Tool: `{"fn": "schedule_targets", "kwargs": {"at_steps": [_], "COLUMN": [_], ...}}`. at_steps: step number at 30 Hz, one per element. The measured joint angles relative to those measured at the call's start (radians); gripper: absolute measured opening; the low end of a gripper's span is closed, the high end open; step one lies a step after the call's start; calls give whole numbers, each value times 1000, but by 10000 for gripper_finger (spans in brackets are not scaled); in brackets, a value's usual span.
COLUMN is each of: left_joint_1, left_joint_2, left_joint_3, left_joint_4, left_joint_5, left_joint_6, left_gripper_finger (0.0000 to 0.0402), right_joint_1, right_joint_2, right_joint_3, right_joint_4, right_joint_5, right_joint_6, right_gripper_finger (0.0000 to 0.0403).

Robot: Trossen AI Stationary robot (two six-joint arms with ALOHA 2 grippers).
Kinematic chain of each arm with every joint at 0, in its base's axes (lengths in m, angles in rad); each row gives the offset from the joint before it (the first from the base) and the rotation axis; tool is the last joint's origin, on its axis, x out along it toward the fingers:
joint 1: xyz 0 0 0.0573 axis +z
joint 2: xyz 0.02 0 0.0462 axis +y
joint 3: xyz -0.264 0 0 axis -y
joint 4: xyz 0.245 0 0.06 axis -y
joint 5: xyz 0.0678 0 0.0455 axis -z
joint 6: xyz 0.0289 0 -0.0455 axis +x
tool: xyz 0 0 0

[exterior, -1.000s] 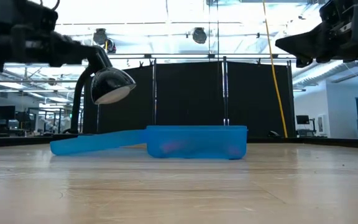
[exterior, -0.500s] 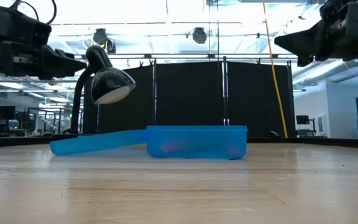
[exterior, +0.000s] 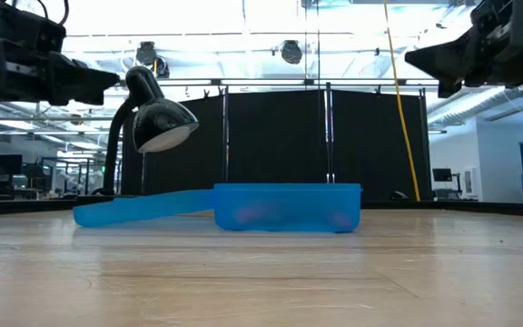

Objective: Pick & place school supplies into a supply box
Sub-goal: Return to Home Position

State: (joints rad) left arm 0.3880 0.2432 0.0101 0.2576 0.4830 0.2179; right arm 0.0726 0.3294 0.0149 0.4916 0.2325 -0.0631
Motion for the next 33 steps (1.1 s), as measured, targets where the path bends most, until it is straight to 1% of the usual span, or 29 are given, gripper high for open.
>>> {"fn": "schedule_targets", "kwargs": {"at_steps": [4, 8, 10, 14, 16, 19, 23, 27, 33], "left_joint_1": [-87, -157, -192, -264, -289, -304, -298, -273, -264], "left_joint_2": [-14, -36, -48, -70, -85, -117, -174, -243, -239], "left_joint_3": [0, 0, 1, 0, 0, 0, 0, 0, 11], "left_joint_4": [-17, -25, -69, -140, -140, -144, -142, -151, -186], "left_joint_5": [-30, -69, -123, -249, -275, -280, -282, -274, -255], "left_joint_6": [56, 45, 34, 35, 52, 90, 136, 129, 105], "left_gripper_finger": [0, 0, 0, 0, 0, 0, 0, 0, 0], "right_joint_1": [23, 55, 72, 109, 123, 141, 161, 182, 203], "right_joint_2": [0, -17, -24, -29, -29, -29, -29, -29, -53], "right_joint_3": [0, 0, 0, 0, 0, 0, 0, 0, 0], "right_joint_4": [4, 20, 22, 16, 13, 21, 36, 35, 25], "right_joint_5": [-24, -22, -17, 67, 86, 82, 81, 81, 100], "right_joint_6": [-11, -1, -2, -3, -11, -29, -47, -61, -69], "right_gripper_finger": [0, 0, 0, 0, 0, 0, 0, 0, 0]}}
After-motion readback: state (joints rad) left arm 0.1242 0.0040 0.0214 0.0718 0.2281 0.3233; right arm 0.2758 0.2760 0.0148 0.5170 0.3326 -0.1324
